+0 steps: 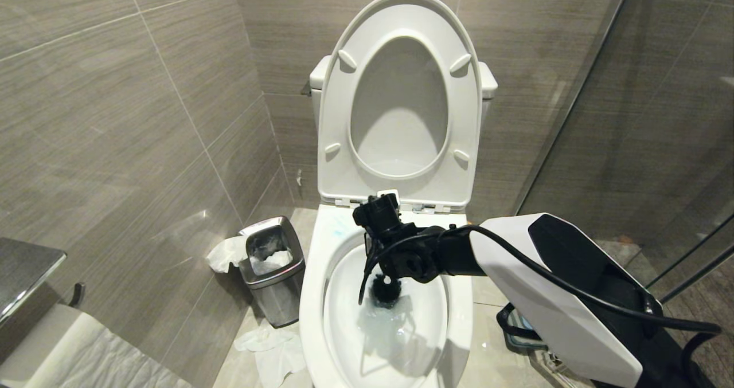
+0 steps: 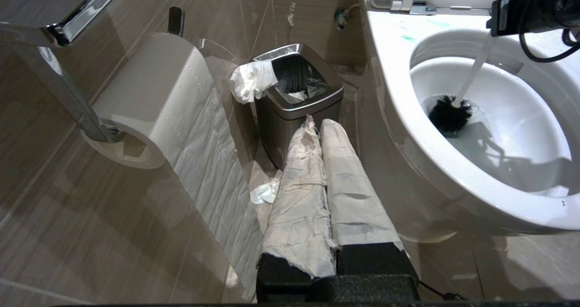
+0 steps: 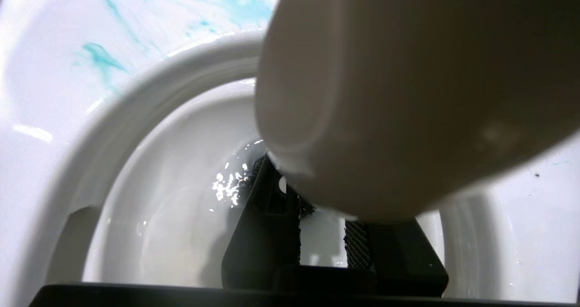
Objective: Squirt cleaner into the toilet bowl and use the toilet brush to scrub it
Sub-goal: Scrub the toilet bowl
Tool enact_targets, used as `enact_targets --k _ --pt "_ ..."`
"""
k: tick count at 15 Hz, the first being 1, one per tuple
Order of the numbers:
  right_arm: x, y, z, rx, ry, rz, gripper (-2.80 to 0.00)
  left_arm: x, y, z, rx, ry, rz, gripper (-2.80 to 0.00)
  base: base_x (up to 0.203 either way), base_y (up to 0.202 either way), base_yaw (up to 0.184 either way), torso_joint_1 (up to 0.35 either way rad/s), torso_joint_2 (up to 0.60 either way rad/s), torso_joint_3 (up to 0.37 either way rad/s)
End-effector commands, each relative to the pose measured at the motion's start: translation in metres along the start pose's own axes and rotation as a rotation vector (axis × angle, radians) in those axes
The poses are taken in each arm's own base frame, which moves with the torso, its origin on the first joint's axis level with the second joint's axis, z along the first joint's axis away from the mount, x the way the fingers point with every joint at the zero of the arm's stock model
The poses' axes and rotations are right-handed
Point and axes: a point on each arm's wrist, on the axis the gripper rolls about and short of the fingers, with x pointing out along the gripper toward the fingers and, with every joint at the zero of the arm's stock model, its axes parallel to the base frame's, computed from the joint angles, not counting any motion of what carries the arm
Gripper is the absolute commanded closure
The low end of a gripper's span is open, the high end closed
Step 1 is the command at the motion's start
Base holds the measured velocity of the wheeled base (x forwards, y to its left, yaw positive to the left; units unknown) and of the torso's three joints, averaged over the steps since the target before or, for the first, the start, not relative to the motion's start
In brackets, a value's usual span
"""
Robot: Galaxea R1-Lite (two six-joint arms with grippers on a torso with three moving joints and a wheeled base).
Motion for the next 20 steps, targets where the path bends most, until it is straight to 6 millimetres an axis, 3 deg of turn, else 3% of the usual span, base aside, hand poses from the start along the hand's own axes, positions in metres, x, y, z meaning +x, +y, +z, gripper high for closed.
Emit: enact_targets --k 1,5,7,9,12,15,20 --pt "-0.022 -0.002 0.023 0.026 -0.039 0.018 0.0 0.0 0.0 0.0 0.0 0.001 0.0 0.0 0.0 0.0 0.0 0.0 0.0 0.0" --pt "-0.095 -0.013 0.071 0.062 -0.113 0.085 0.0 0.0 0.0 0.0 0.0 0.001 0.0 0.0 0.0 0.0 0.0 0.0 0.0 0.0" --pt "-0.13 -0.023 0.081 0.06 -0.126 0.111 0.0 0.0 0.0 0.0 0.0 0.001 0.0 0.0 0.0 0.0 0.0 0.0 0.0 0.0" --pt "-0.146 -0.027 0.086 0.044 -0.138 0.119 0.0 0.0 0.0 0.0 0.0 0.001 0.0 0.0 0.0 0.0 0.0 0.0 0.0 0.0" --pt "-0.142 -0.026 0.084 0.033 -0.134 0.114 0.0 0.0 0.0 0.0 0.0 0.001 0.0 0.0 0.0 0.0 0.0 0.0 0.0 0.0" --pt "-0.122 -0.014 0.073 0.019 -0.117 0.105 0.0 0.0 0.0 0.0 0.0 0.001 0.0 0.0 0.0 0.0 0.0 0.0 0.0 0.0" --pt "-0.06 0.009 0.03 -0.015 -0.052 0.066 0.0 0.0 0.0 0.0 0.0 0.001 0.0 0.0 0.0 0.0 0.0 0.0 0.0 0.0"
